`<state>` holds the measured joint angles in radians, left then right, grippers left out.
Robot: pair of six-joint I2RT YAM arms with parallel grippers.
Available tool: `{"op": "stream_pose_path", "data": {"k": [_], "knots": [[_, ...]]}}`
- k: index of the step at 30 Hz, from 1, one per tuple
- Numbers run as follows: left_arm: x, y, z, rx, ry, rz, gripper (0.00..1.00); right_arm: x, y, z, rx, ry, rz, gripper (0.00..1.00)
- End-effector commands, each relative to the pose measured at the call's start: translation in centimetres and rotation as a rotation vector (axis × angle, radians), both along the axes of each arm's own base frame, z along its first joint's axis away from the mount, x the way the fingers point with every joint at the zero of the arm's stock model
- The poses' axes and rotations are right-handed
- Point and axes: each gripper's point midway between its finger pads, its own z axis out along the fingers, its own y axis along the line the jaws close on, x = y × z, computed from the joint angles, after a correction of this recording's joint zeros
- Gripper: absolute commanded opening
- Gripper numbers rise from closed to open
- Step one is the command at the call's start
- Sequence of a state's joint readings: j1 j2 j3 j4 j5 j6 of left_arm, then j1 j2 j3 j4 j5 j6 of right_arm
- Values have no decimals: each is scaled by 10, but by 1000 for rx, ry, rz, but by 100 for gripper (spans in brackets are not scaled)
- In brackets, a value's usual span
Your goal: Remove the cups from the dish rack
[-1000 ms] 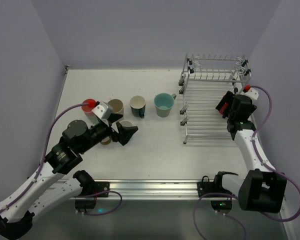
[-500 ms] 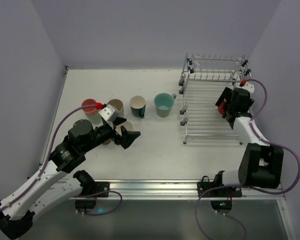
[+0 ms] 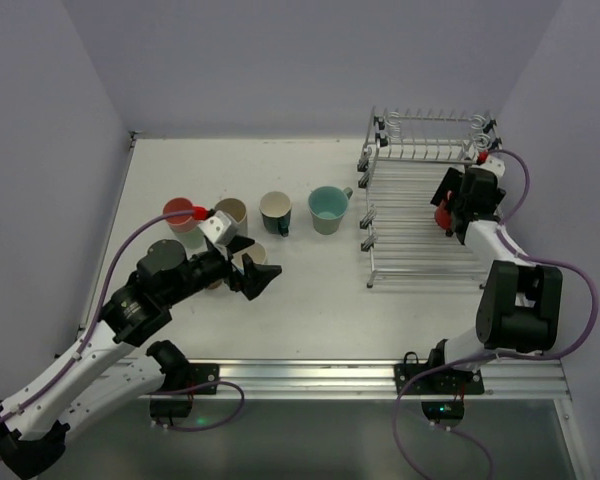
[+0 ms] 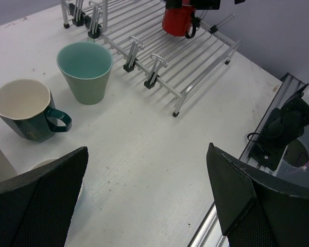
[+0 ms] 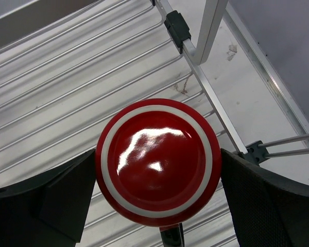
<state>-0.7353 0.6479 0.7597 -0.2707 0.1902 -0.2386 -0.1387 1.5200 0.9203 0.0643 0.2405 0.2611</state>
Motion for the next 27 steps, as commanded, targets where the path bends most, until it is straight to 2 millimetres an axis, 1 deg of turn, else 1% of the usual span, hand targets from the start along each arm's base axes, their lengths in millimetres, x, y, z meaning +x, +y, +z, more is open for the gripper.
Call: {"op": "stream_pose_path", "data": {"k": [1, 2, 4, 5, 6, 7, 8, 9, 10, 11, 12, 13, 14, 16, 17, 19, 20, 21, 22, 23, 24, 26, 27], "knots": [[1, -1, 2, 10, -26, -14, 100, 19, -3, 26, -12, -77, 3, 99], [1, -1, 2, 12, -28, -12, 100, 20, -3, 27, -12, -75, 3, 98], [2, 0, 2, 13, -28, -7, 100, 16, -3, 18, -4, -42, -2, 92], [2, 0, 2, 13, -28, -7, 100, 15, -2, 17, -3, -47, -3, 83], [2, 0, 2, 12, -28, -7, 100, 13, -2, 26, -7, -73, -3, 79], [2, -1, 1, 12, -26, -8, 100, 11, 0, 27, -3, -87, -1, 73], [2, -1, 0, 15, -22, -10, 100, 4, 4, 21, 16, -90, 2, 68], [2, -2, 0, 16, -21, -13, 100, 2, 5, 38, 19, -151, 4, 62], [3, -3, -2, 19, -15, -14, 100, -2, 8, 39, 29, -169, 8, 60], [3, -3, -2, 20, -14, -16, 100, -8, 13, 34, 54, -175, 17, 59], [3, -4, -3, 20, -12, -17, 100, -10, 16, 40, 64, -207, 23, 58], [4, -5, -4, 21, -6, -18, 100, -18, 21, 45, 87, -238, 27, 56], [3, -6, -4, 21, -4, -21, 100, -19, 27, 52, 108, -274, 49, 56], [4, -7, -3, 18, -2, -25, 100, -25, 34, 58, 141, -316, 66, 54], [5, -8, -3, 13, 5, -24, 100, -29, 41, 65, 171, -348, 83, 53], [5, -12, 0, -3, 10, -37, 100, -33, 47, 71, 203, -375, 95, 53], [3, -15, 3, -20, 21, -44, 100, -36, 51, 79, 228, -408, 103, 53], [2, -18, 8, -41, 25, -62, 99, -37, 57, 83, 249, -418, 127, 53], [1, -22, 10, -60, 46, -72, 99, -38, 59, 87, 273, -433, 128, 53], [0, -25, 13, -72, 53, -84, 99, -41, 60, 95, 282, -458, 128, 52], [0, -30, 17, -87, 58, -101, 98, -43, 67, 100, 304, -471, 157, 53], [-1, -35, 20, -123, 100, -108, 94, -47, 74, 109, 343, -499, 175, 53], [-1, -43, 25, -151, 101, -140, 93, -51, 77, 120, 353, -533, 191, 52]]}}
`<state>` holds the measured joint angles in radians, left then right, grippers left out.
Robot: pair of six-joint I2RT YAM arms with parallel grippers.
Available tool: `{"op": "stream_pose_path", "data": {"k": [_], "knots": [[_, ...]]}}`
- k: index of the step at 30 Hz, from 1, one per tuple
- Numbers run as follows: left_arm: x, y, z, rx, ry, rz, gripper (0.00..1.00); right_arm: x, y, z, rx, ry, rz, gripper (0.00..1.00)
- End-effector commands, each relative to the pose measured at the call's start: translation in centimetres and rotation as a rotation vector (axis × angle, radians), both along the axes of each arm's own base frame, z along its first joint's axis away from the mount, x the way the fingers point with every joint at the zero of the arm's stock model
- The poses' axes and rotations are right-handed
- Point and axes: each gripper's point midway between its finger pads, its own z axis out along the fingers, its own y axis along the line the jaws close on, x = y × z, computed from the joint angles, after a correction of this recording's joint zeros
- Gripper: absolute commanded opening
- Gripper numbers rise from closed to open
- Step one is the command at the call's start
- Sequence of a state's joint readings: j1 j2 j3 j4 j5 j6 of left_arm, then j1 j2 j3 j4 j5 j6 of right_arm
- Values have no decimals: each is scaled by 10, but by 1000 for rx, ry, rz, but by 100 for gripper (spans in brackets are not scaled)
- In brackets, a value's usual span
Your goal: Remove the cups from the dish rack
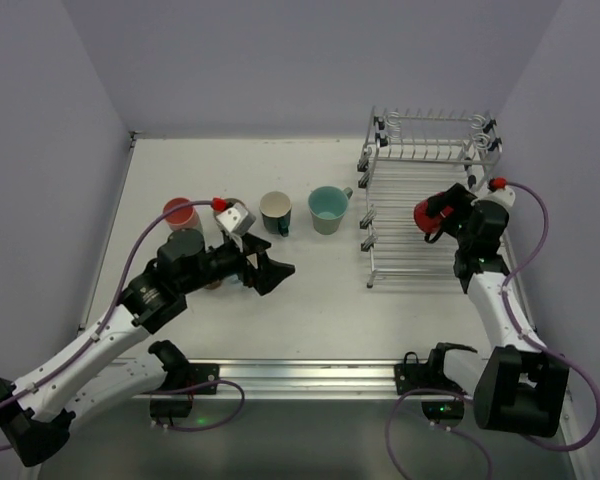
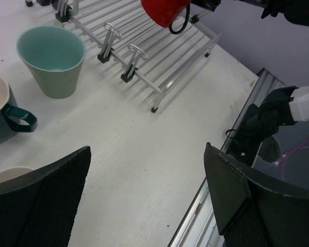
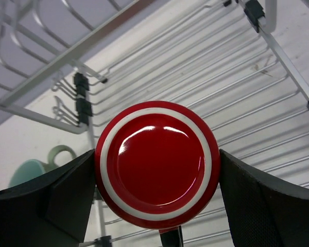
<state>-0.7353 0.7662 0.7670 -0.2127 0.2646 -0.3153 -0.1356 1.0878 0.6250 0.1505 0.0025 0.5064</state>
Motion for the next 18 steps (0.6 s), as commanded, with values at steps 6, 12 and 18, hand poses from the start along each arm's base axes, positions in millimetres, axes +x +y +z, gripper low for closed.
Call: {"op": "stream_pose_path", "data": {"k": [6, 12, 18], "knots": [[-1, -57, 50, -292, 99, -176, 85, -20, 48, 100, 174, -357, 191, 52], [17, -99, 43, -400, 194, -212, 77, -48, 83, 115, 317, -429, 351, 52], [49, -135, 35, -408, 224, -192, 73, -81, 117, 133, 463, -489, 544, 51]]}}
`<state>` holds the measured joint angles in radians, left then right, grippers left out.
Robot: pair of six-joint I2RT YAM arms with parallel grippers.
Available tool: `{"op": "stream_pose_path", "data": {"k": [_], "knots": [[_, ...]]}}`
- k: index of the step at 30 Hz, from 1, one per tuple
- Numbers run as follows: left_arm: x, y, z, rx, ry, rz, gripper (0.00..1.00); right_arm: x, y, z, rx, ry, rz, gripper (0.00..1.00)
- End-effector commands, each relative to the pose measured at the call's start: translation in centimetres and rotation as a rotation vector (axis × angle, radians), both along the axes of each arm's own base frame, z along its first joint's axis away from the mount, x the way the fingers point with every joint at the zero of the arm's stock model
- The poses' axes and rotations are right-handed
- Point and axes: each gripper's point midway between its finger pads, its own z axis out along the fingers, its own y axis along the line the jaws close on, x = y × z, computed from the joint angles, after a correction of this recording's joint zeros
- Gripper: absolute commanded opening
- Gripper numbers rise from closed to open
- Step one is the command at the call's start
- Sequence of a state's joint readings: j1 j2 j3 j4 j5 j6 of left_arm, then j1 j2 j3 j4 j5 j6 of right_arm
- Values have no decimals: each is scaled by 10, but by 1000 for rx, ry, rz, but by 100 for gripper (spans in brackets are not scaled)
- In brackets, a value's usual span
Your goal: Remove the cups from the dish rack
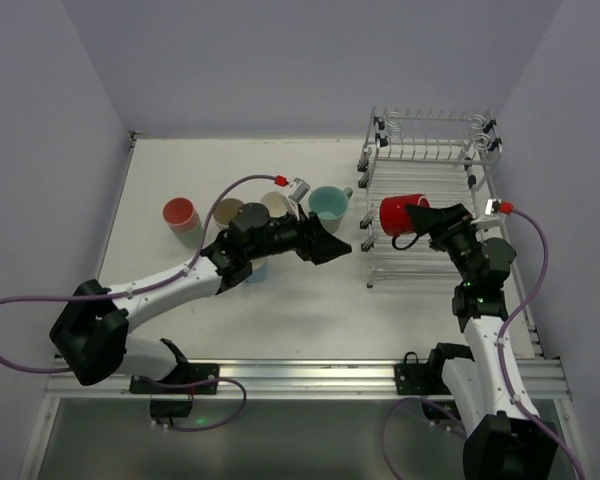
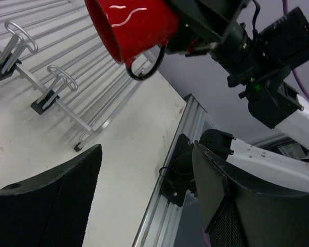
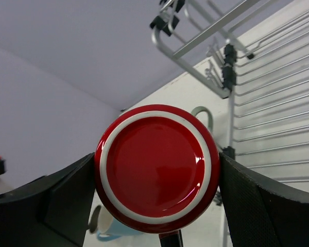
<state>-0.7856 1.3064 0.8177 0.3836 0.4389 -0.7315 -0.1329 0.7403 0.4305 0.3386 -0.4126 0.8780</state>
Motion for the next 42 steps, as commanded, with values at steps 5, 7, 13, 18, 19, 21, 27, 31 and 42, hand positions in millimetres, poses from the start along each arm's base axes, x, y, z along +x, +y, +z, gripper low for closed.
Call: {"op": "stream_pose_path", "data": {"k": [5, 7, 13, 18, 19, 21, 27, 31, 42], "knots": [[21, -36, 59, -227, -71, -19, 73, -45, 45, 69, 124, -231, 279, 51], [23, -45, 56, -242, -40, -37, 73, -51, 51, 67, 125, -226, 316, 52], [12, -69, 65, -313, -33, -123, 73, -57, 66, 48, 183, -184, 400, 52], [5, -75, 73, -370, -41, -160, 51, -59, 82, 44, 205, -175, 453, 52], [3, -75, 75, -383, -37, -167, 45, -63, 93, 42, 206, -169, 492, 52], [2, -71, 80, -406, -53, -162, 20, -63, 97, 39, 215, -157, 495, 52], [1, -51, 92, -398, -126, -81, 0, -62, 100, 33, 232, -135, 491, 78], [9, -38, 79, -247, -131, 15, 0, -58, 98, 15, 206, -46, 463, 99], [19, 44, 5, 329, -107, 264, 0, -65, 83, -20, 17, 10, 366, 99]]}}
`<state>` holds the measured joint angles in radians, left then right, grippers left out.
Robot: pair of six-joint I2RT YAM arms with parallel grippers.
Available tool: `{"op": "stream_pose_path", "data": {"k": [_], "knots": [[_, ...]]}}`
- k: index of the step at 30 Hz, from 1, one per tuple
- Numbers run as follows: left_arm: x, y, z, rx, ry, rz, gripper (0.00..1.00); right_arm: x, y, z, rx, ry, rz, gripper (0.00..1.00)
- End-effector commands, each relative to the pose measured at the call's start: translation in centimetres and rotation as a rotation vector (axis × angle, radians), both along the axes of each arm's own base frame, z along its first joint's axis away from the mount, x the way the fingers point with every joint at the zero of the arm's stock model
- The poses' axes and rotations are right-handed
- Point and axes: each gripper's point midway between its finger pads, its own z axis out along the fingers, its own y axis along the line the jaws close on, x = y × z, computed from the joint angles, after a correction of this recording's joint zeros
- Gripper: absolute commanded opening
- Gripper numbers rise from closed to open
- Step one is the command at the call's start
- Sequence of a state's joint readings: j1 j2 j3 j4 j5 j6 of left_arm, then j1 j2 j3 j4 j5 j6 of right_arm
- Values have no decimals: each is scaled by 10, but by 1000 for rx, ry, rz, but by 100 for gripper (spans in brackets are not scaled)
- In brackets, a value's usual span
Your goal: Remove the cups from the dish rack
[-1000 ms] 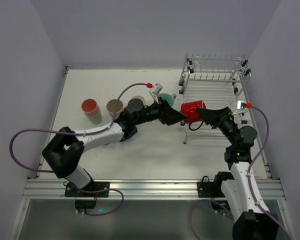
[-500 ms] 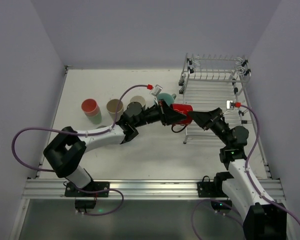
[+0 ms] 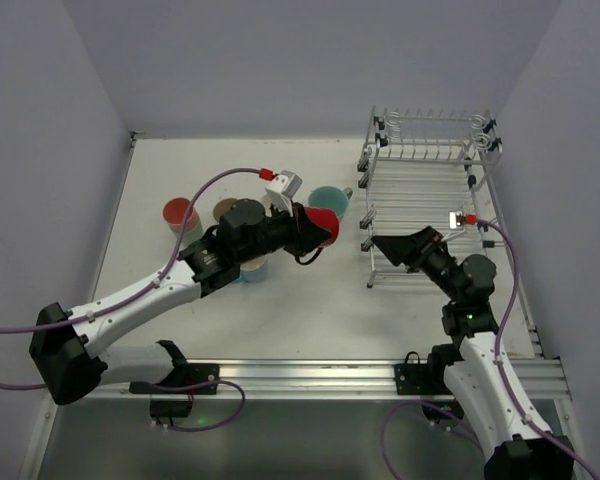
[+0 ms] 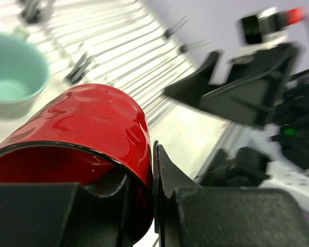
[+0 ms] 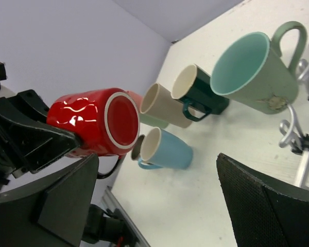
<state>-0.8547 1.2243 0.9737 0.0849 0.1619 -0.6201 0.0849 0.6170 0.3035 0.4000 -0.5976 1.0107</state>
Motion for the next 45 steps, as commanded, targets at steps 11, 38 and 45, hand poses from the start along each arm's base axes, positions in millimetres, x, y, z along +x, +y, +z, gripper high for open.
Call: {"op": "stream_pose_path", "data": {"k": [11, 38, 45], "knots": [[14, 38, -131, 515, 132, 100, 0, -3, -10, 4, -124, -51, -61, 99], [32, 25, -184, 747, 183, 110, 53, -20, -23, 39, -187, -165, -138, 99], [33, 20, -65, 528, -43, 127, 79, -39, -34, 81, -188, -245, -203, 99]]}}
